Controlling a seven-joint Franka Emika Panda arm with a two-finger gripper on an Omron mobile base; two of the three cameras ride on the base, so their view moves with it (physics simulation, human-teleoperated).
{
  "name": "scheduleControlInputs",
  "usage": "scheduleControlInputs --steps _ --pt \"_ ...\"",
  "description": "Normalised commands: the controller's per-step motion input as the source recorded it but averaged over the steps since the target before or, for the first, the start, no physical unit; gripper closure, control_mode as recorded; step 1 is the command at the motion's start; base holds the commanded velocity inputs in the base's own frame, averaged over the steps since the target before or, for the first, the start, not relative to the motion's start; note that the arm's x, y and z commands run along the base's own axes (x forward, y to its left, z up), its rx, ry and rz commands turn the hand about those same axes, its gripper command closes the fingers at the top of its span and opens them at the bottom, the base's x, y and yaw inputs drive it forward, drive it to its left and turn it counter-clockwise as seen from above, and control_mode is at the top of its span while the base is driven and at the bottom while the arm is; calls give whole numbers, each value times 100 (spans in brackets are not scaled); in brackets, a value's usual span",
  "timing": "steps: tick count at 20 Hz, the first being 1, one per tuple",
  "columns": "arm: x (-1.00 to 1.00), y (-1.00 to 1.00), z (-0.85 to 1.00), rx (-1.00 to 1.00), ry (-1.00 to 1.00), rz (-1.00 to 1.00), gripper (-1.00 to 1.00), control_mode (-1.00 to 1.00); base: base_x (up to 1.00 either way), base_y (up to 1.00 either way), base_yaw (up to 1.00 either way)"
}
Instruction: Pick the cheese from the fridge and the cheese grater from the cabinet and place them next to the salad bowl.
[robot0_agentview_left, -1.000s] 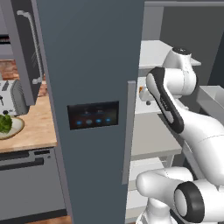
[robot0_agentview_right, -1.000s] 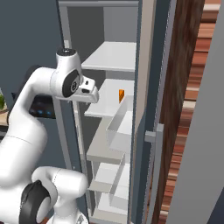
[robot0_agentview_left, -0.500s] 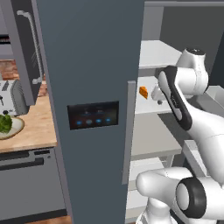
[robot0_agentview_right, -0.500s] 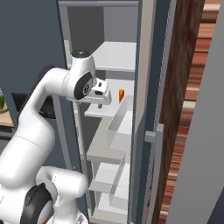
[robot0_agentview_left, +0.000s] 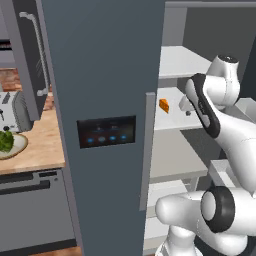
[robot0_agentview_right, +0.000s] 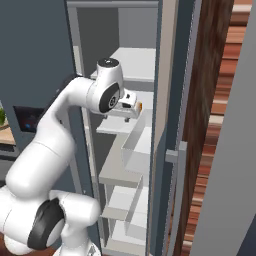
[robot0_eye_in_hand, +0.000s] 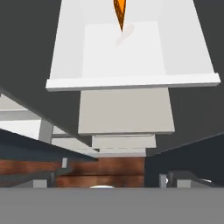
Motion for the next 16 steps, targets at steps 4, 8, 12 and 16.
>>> scheduleControlInputs --steps 4,8,12,16 --pt "63 -3 -18 0 -1 0 -100 -100 0 0 0" --pt "50 0 -29 0 -10 0 -100 -100 0 0 0" --pt "41 0 -29 0 -14 0 -100 -100 0 0 0" --pt "37 0 -26 0 -14 1 -100 -100 0 0 0"
